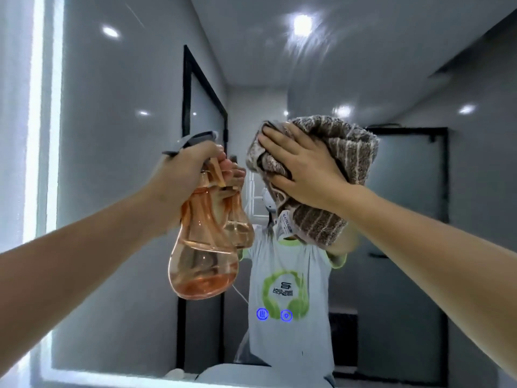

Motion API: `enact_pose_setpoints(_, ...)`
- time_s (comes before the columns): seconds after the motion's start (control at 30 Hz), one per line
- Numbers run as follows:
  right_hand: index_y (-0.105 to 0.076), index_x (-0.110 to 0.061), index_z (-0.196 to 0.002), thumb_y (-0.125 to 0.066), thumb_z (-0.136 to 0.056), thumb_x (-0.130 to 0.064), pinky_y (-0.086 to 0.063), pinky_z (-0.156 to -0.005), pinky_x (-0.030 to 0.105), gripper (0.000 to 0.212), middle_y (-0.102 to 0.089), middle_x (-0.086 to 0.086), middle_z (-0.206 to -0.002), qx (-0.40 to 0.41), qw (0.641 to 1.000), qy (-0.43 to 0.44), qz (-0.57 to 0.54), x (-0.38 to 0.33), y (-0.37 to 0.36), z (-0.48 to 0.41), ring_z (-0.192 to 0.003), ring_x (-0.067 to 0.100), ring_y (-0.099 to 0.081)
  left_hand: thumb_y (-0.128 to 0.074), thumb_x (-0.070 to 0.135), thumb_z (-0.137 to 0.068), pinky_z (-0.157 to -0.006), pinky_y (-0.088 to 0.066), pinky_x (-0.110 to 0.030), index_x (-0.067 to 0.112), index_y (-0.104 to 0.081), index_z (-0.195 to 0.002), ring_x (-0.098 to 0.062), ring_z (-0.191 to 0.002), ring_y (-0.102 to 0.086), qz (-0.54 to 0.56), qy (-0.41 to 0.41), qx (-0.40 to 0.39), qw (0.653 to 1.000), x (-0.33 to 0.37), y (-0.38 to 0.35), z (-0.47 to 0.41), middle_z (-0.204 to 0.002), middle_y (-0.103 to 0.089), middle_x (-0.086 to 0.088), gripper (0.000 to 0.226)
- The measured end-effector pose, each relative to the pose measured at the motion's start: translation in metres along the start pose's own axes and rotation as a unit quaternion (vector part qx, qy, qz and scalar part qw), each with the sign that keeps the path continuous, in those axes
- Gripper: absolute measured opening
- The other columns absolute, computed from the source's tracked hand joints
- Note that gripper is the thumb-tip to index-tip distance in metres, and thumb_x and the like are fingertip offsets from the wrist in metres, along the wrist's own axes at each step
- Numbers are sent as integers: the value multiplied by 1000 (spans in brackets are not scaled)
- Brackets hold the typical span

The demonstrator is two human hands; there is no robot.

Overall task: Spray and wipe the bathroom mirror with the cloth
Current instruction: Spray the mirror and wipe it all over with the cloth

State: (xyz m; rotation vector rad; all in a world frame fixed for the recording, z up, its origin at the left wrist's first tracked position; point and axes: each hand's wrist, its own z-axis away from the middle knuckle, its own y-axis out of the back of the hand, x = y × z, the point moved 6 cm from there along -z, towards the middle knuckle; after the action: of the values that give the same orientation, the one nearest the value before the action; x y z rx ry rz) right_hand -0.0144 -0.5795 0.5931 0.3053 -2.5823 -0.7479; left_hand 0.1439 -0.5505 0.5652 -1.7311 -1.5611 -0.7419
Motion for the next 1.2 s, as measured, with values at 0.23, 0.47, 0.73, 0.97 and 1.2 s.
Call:
enact_pose_setpoints(0.23,0,-34,-144,-35,-93,-42,1,-112,37,62,4,-16,-154,-41,999,4,-12,-14,-19,33,-141,10,13,-51,13,-85,-41,-45,-13,13,-60,-63,-3,-46,-63,20,27,-2,999,-24,-1,21,-49,-66,7,24)
enact_pose_setpoints(0.47,-15,-31,-144,-46,-91,-35,-12,-109,42,62,-13,-11,-154,-6,999,20,-27,-20,-42,66,-135,4,9,-53,12,-86,-44,-47,-13,16,-63,-62,-3,-52,-64,-1,29,14,999,-45,1,34,-55,-68,6,26)
enact_pose_setpoints(0.73,-36,-22,-136,-36,-81,-41,-21,-94,37,58,-45,-2,-141,49,997,54,26,-36,-75,122,-132,19,-22,-53,13,-87,-55,-50,-16,18,-64,-72,-4,-59,-64,-42,49,12,998,-86,7,58,-70,-68,1,19)
enact_pose_setpoints(0.97,-30,-25,-140,-38,-81,-46,-17,-99,37,63,-33,-7,-147,-9,999,42,-5,-42,-99,156,-142,10,7,-54,14,-87,-67,-44,-30,15,-63,-75,-26,-80,-54,-64,73,13,995,-113,12,84,-84,-59,-17,15)
enact_pose_setpoints(1.2,-28,-27,-141,-40,-79,-46,-16,-101,36,66,-29,-10,-148,-19,1000,24,-5,-46,-111,173,-141,9,14,-55,13,-87,-70,-42,-38,12,-63,-79,-30,-77,-52,-112,67,-12,991,-135,13,97,-85,-61,-24,11)
